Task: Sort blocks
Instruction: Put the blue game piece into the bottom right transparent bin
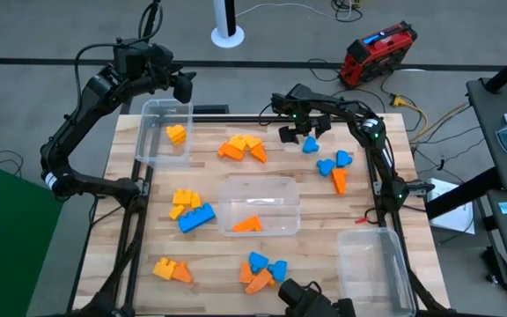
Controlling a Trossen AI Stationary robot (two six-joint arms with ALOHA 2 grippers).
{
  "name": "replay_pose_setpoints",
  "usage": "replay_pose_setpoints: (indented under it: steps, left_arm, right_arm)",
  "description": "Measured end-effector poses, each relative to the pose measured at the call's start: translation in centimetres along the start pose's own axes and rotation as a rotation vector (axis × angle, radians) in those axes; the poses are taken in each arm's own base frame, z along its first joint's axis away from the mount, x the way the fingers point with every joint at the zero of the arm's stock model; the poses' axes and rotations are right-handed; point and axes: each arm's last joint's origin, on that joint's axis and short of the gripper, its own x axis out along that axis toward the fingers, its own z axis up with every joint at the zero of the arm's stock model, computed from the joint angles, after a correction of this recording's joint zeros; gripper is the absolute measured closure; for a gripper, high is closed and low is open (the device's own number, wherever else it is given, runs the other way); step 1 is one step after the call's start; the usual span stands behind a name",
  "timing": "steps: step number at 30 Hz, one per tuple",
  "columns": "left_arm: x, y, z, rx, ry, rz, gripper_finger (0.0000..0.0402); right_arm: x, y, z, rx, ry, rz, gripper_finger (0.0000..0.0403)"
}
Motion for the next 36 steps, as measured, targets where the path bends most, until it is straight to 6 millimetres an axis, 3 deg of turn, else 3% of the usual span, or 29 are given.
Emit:
replay_pose_setpoints:
  steps: [8, 11, 14, 17, 22, 27, 32, 36]
  left_arm:
    - [0.0, 0.0, 0.0, 0.007, 0.005, 0.000, 0.0194]
    - [0.0, 0.0, 0.0, 0.007, 0.005, 0.000, 0.0194]
    - [0.0, 0.0, -0.1, 0.007, 0.011, 0.000, 0.0194]
    - [0.0, 0.0, -0.1, 0.007, 0.011, 0.000, 0.0194]
    - [0.0, 0.0, -0.1, 0.001, 0.012, 0.000, 0.0194]
    - [0.0, 0.0, -0.1, -0.001, 0.013, 0.000, 0.0194]
    - [0.0, 0.0, -0.1, -0.001, 0.014, 0.000, 0.0194]
    - [0.0, 0.0, -0.1, 0.014, 0.011, 0.000, 0.0194]
  right_arm:
    - [-0.7, -0.5, -0.5, -0.046, 0.057, -0.011, 0.0095]
    - [-2.6, -0.8, -1.0, -0.089, 0.058, 0.037, 0.0096]
    - [-5.2, -1.4, -1.6, -0.229, 0.089, 0.228, 0.0098]
    - [-6.8, -2.3, -1.2, -0.268, 0.072, 0.328, 0.0129]
    - [-5.7, -3.8, 1.5, -0.034, 0.104, 0.375, 0.0238]
    - [-5.1, -2.1, 1.8, 0.035, 0.022, 0.349, 0.0368]
    - [-3.3, -1.1, 0.4, 0.039, 0.066, 0.101, 0.0390]
    - [-2.1, -0.3, -0.1, 0.031, 0.074, 0.046, 0.0394]
